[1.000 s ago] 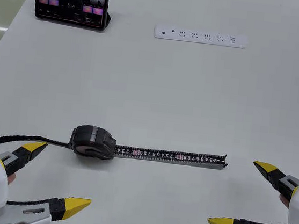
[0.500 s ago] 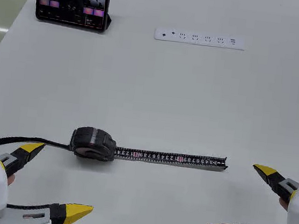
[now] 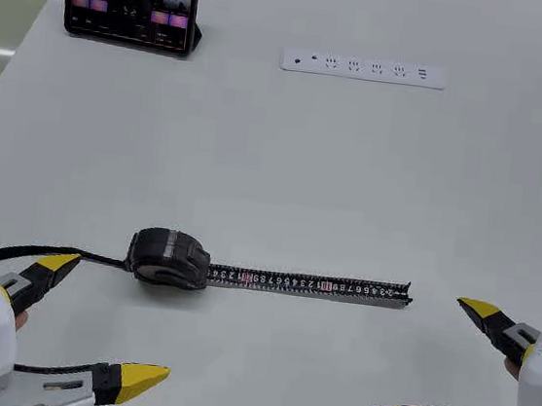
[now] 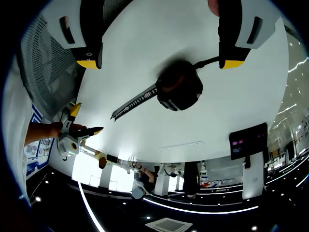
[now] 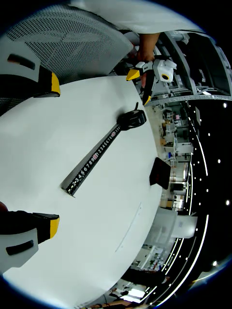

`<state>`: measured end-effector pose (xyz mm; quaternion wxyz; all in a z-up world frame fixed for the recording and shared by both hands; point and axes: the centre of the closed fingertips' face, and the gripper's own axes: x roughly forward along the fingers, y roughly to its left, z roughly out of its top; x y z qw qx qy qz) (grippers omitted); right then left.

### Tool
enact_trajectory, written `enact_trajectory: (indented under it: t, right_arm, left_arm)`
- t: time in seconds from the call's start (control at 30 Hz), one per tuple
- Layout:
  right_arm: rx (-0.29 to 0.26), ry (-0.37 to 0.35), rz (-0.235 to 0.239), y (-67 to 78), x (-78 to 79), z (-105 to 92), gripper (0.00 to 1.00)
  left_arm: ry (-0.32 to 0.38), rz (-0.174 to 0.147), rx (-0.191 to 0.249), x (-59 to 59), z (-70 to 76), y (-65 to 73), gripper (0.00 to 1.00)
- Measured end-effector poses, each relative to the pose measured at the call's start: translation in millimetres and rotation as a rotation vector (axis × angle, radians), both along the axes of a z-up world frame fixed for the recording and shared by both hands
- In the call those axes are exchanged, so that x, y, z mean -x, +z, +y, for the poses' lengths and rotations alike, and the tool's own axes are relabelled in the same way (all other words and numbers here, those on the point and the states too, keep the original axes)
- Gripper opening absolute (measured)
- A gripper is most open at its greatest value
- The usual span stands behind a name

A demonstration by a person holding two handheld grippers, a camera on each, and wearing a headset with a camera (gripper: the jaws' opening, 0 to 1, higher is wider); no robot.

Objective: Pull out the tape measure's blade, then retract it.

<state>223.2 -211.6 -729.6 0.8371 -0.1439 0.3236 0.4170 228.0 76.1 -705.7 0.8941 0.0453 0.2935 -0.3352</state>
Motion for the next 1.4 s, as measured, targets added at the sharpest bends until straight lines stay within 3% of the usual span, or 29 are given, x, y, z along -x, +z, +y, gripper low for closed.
enact_trajectory:
  t: [1.4]
  right_arm:
    - [0.005,0.003,-0.004,-0.5,-1.5,-0.7,0.98]
  left_arm:
    - [0.007,0.002,-0.005,-1.0,1.8,1.2,0.96]
